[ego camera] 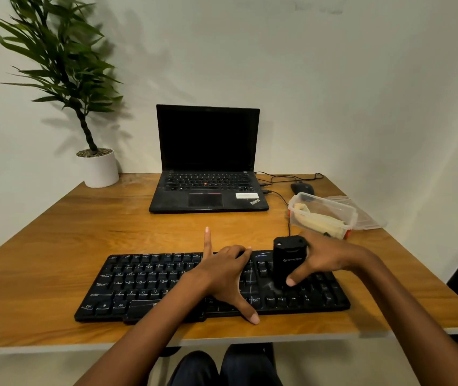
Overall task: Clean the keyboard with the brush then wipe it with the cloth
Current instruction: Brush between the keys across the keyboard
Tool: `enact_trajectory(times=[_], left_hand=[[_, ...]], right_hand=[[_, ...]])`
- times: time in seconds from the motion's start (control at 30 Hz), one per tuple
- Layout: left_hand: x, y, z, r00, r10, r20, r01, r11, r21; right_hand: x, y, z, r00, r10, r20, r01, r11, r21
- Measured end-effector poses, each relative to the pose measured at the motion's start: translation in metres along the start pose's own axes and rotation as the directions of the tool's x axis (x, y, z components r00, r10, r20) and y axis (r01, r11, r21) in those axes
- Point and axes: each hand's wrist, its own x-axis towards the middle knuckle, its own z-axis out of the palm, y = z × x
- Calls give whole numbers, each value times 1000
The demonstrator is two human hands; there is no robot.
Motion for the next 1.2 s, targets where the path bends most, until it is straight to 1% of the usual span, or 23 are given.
enact_trajectory(times=[0.07, 0.17, 0.23, 0.33, 0.4, 0.5, 0.57, 0.6, 0.63, 0.73, 0.77, 0.83, 0.9, 0.93, 0.97, 1.0, 1.07, 1.1, 1.13, 1.17, 1.2], left_hand=[[0, 1, -1, 1000, 2, -1, -2, 1000, 2], [0, 0, 1, 1000, 12, -21, -13, 1000, -12], [0, 0, 1, 1000, 12, -28, -12, 1000, -22], [-1, 1, 0, 1000, 0, -7, 0, 1000, -16], [-1, 1, -1, 1000, -1, 0, 1, 1000, -23], [-1, 1, 0, 1000, 3, -11, -4, 999, -34], [-1, 0, 0, 1000, 3, -8, -3, 1000, -26], [-1, 1, 0, 1000, 0, -2, 0, 1000, -20], [-1, 1, -1, 1000, -3, 3, 3, 1000, -16], [0, 0, 0, 1000, 3, -3, -3, 1000, -16], [1, -1, 1, 1000, 9, -12, -9, 1000, -23], [1, -1, 2, 1000, 14, -22, -15, 999, -29], [0, 0, 1, 1000, 3, -13, -3, 1000, -14], [0, 0, 1, 1000, -4, -6, 4, 1000, -6], [-1, 1, 0, 1000, -7, -5, 7, 1000, -3], [-1, 1, 0, 1000, -7, -7, 7, 1000, -2], [-2, 1, 0, 1000, -9, -13, 9, 1000, 2], [-2, 1, 0, 1000, -9, -15, 9, 1000, 4], [-2, 1, 0, 1000, -7, -16, 7, 1000, 5], [-1, 0, 0, 1000, -5, -16, 5, 1000, 4], [-1, 0, 1, 1000, -3, -18, 3, 1000, 2]], right_hand=[[-1, 1, -4, 1000, 3, 0, -3, 1000, -31], [10, -5, 10, 999, -44, -28, 41, 996, -82], [12, -5, 15, 999, -50, -13, 49, 998, -50], [4, -2, 1, 999, 0, 37, 1, 999, -40], [4, -4, 1, 1000, -15, 12, 15, 998, -68], [8, -9, 14, 996, -78, -39, 74, 993, -89], [2, -10, 13, 998, -68, -9, 67, 997, -42], [-3, -9, 7, 999, -39, 25, 40, 999, -33], [-5, -8, 2, 999, -30, 31, 31, 999, -42], [1, -9, 5, 998, -13, -67, 6, 994, -109], [3, -12, 11, 994, -33, -101, 22, 994, -111], [3, -13, 21, 991, -66, -115, 57, 995, -81], [-7, -13, 19, 992, -32, -118, 28, 999, -35], [-12, -13, 17, 989, 1, -151, -1, 1000, -2], [-14, -9, 19, 973, 24, -230, -23, 1000, 6], [-14, -5, 24, 937, 48, -346, -52, 999, -1], [-13, 0, 46, 813, 97, -574, -87, 995, 45], [-14, 2, 59, 753, 126, -645, -87, 992, 92], [-17, 4, 69, 715, 155, -682, -88, 987, 132], [-21, 4, 76, 704, 168, -690, -94, 985, 145], [-25, 4, 78, 717, 171, -675, -100, 985, 143]])
